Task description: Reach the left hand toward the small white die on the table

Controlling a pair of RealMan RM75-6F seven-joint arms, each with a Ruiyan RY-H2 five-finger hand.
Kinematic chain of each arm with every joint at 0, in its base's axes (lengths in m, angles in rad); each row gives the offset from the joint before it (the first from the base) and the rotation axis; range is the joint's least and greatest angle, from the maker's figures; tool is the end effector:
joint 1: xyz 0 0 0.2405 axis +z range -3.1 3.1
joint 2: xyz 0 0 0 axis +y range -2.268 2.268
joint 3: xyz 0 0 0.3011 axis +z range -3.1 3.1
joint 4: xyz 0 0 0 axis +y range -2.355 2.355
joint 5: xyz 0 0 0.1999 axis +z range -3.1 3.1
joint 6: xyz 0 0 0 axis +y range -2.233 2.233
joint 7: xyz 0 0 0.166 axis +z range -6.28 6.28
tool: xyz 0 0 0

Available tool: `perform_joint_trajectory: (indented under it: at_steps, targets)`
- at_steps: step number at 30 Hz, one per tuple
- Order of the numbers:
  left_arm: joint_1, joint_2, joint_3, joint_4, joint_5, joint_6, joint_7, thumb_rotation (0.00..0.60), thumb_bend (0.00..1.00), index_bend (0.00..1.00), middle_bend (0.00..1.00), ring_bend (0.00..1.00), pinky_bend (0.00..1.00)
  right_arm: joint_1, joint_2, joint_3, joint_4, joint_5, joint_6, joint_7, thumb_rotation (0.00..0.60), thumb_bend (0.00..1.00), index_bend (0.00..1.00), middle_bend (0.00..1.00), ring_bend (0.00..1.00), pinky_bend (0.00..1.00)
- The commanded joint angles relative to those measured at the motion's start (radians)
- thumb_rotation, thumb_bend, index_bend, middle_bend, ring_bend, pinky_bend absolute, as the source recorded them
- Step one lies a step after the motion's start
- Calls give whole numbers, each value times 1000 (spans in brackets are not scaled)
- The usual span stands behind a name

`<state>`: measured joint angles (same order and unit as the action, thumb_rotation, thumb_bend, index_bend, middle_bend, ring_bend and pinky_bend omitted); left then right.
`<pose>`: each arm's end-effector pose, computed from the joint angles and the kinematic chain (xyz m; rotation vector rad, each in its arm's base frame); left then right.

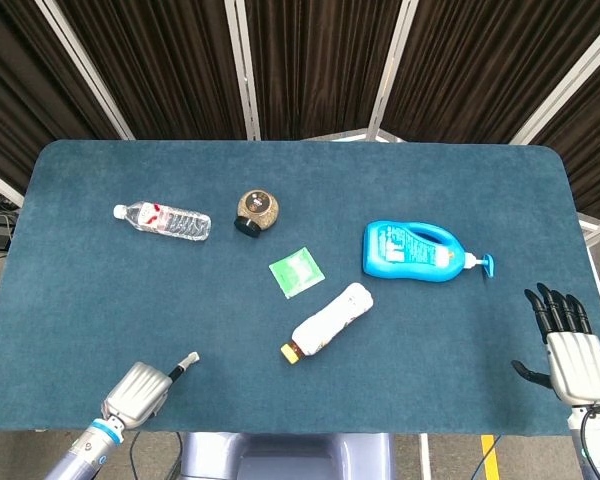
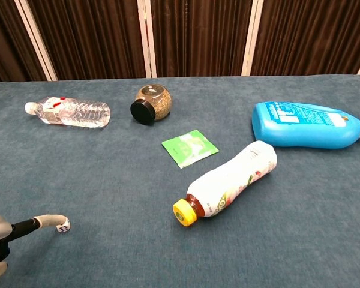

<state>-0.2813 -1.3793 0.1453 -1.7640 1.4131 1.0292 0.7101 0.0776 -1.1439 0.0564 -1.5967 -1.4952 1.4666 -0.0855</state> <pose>-0.2810 0.1830 -0.0047 -2.1383 -0.8448 -0.4813 -0.3515 -0.2045 0.1789 1.4078 -0.8619 0.8361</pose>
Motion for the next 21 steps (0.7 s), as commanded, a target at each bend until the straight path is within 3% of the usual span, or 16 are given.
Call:
perform_joint_trajectory:
  at_steps: [1, 10, 21]
  targets:
    - [-3, -3, 2, 6, -8, -3, -4, 600, 648, 0, 817, 741, 788, 0, 1, -1, -1, -4, 2, 0, 600, 8, 1, 0, 0, 0]
    - [5, 11, 29, 12, -9, 7, -8, 600, 650, 1, 817, 742, 788, -2, 5, -1, -5, -4, 5, 8, 600, 8, 1, 0, 0, 0]
    - [46, 69, 87, 16, 128, 112, -107, 600, 651, 4, 813, 738, 788, -4, 3, -4, -8, -11, 10, 6, 600, 8, 1, 0, 0, 0]
